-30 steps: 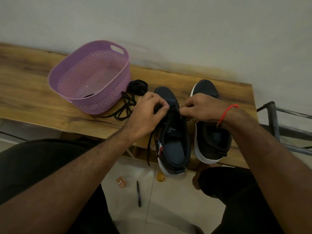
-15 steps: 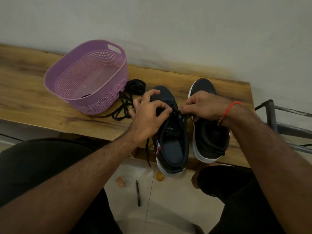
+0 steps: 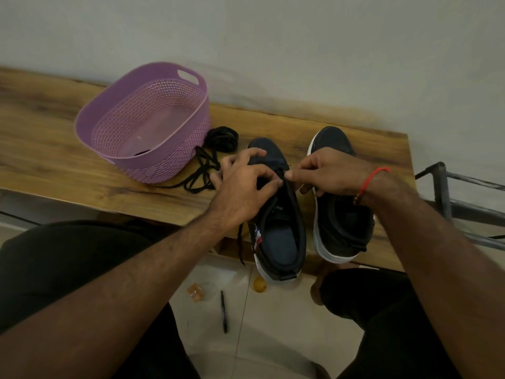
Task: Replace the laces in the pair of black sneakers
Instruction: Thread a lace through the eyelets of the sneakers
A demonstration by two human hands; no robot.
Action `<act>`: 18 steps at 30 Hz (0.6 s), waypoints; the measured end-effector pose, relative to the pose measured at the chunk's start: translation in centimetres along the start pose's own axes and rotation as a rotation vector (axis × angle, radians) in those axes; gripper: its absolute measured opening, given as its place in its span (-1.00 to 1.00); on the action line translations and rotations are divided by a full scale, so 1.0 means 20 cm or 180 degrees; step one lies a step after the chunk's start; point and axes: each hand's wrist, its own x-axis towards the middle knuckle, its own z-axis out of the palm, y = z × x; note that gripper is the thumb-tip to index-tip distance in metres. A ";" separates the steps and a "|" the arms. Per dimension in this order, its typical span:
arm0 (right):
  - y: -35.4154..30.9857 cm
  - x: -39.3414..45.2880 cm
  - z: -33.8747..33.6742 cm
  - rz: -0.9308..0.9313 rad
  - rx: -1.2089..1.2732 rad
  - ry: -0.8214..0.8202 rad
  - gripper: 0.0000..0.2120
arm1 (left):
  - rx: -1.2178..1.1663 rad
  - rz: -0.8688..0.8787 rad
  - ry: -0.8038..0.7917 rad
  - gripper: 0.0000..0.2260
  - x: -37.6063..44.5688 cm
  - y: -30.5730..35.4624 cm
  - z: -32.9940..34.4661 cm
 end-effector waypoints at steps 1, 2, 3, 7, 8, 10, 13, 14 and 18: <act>-0.01 0.00 0.00 0.0033 -0.0003 0.0005 -0.68 | 0.0096 0.0043 -0.0002 -0.83 0.00 0.00 0.00; -0.01 0.00 0.01 0.0038 -0.0077 0.0030 -0.62 | 0.0161 0.0069 -0.0026 -0.82 0.00 0.00 -0.01; -0.02 0.00 0.01 0.0018 -0.0191 0.0069 -0.62 | 0.0194 0.0086 -0.0086 -0.82 0.00 0.00 -0.02; -0.03 0.01 0.01 0.0018 -0.0285 0.0124 -0.81 | 0.0427 0.0275 -0.0399 -0.81 0.02 0.00 -0.09; -0.03 0.01 0.01 0.0033 -0.0259 0.0117 -0.83 | 0.0527 0.0332 -0.0426 -0.79 0.02 0.01 -0.11; -0.02 0.01 0.01 0.0046 -0.0219 0.0104 -0.83 | 0.0789 0.0451 -0.0442 -0.78 0.01 0.01 -0.13; -0.01 0.02 0.02 0.0063 -0.0182 0.0035 -0.83 | 0.1244 0.0647 -0.0538 -0.80 -0.01 0.03 -0.10; -0.01 0.02 0.02 0.0061 -0.0173 0.0011 -0.83 | 0.1321 0.0680 -0.0542 -0.80 -0.01 0.04 -0.09; 0.00 0.01 0.00 0.0031 -0.0033 -0.0016 -0.83 | 0.0801 0.0524 -0.0415 -0.84 -0.01 0.03 -0.05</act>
